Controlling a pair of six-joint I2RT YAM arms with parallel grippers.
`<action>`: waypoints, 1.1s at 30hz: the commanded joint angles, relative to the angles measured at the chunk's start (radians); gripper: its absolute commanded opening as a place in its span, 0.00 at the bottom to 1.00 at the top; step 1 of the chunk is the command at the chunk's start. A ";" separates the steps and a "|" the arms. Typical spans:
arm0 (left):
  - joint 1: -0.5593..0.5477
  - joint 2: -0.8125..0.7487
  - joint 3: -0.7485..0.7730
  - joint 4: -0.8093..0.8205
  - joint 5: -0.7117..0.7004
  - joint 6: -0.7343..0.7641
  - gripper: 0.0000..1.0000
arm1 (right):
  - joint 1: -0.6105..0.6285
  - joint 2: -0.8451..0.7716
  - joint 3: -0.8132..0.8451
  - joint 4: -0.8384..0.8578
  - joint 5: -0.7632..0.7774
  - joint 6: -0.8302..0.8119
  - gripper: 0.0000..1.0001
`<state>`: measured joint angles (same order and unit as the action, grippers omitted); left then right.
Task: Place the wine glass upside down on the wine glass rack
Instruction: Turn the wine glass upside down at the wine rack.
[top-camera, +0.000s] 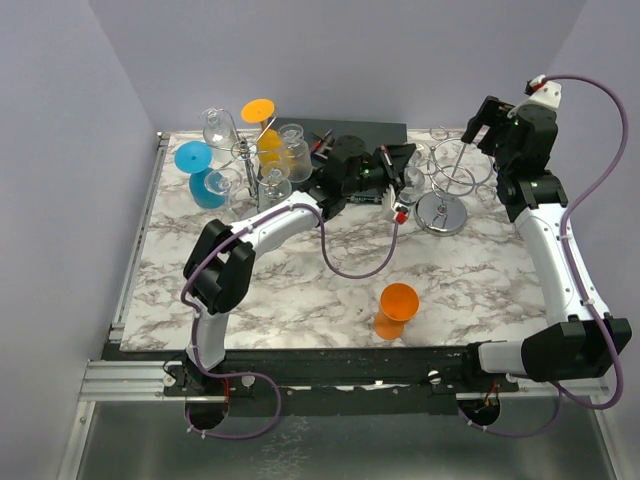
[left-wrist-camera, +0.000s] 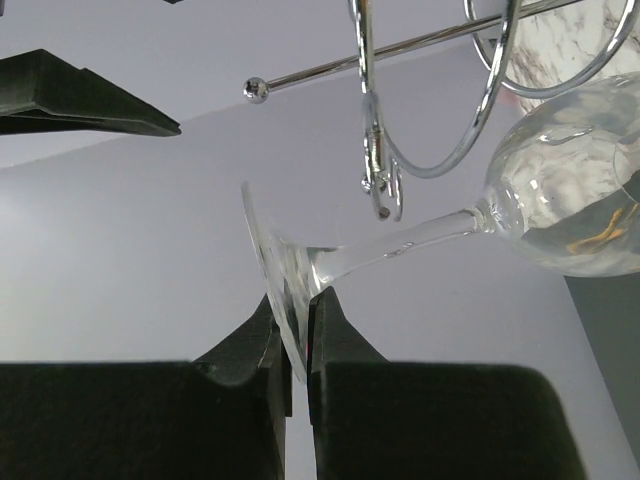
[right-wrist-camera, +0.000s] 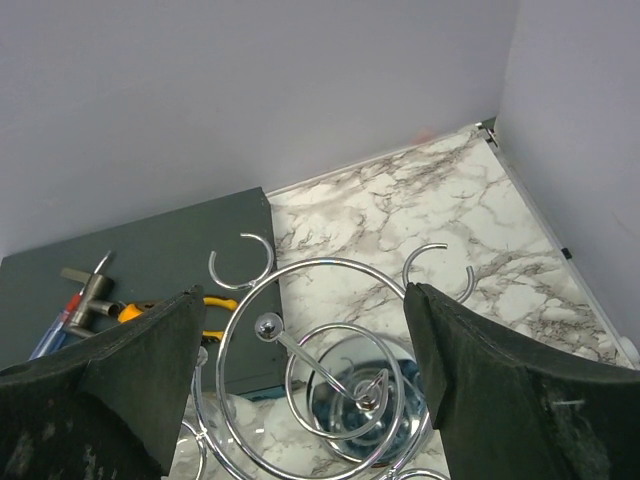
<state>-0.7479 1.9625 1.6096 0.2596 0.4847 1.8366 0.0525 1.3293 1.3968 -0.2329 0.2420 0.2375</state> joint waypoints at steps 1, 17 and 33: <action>-0.014 0.027 0.069 0.050 0.048 0.000 0.00 | -0.008 -0.021 -0.016 -0.001 0.026 0.007 0.88; -0.033 0.081 0.112 0.055 0.049 0.015 0.00 | -0.009 -0.025 -0.047 0.018 0.043 -0.004 0.88; -0.052 -0.054 -0.068 0.072 -0.022 0.017 0.00 | -0.018 -0.014 -0.058 0.030 0.045 -0.011 0.88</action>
<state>-0.7898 1.9957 1.5837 0.2775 0.4789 1.8526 0.0441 1.3190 1.3514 -0.2249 0.2684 0.2352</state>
